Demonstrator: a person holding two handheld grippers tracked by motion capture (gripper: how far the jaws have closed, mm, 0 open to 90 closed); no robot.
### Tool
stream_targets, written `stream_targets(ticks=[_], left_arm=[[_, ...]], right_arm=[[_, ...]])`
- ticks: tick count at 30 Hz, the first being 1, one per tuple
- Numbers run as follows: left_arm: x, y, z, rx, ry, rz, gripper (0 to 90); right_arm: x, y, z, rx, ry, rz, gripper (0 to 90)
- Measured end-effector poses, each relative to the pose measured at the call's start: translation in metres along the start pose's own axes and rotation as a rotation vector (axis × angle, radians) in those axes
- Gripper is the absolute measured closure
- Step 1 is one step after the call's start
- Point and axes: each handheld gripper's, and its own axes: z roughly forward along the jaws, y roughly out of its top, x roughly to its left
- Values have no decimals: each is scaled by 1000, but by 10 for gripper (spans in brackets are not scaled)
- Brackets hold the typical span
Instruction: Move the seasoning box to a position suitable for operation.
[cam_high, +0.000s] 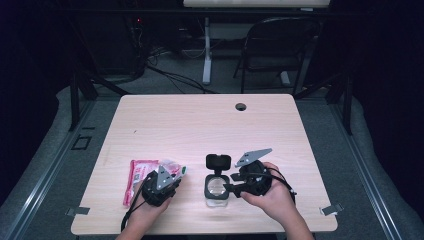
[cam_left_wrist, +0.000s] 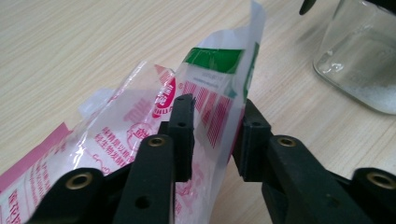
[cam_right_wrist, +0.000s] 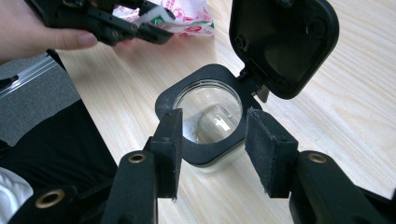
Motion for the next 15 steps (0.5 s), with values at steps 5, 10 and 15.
stream_targets(ticks=[5,10,15], left_arm=[[13,3,-10,-17,-17,-50,785],[15,11,-10,-31,-10,-62,754],[13,20,-8,-16,-17,-52,766]], right_arm=[[-1,0,0,-6,0,5,568],[-1,0,0,-15,3,13,568],[-2,0,-2,-18,4,16,567]])
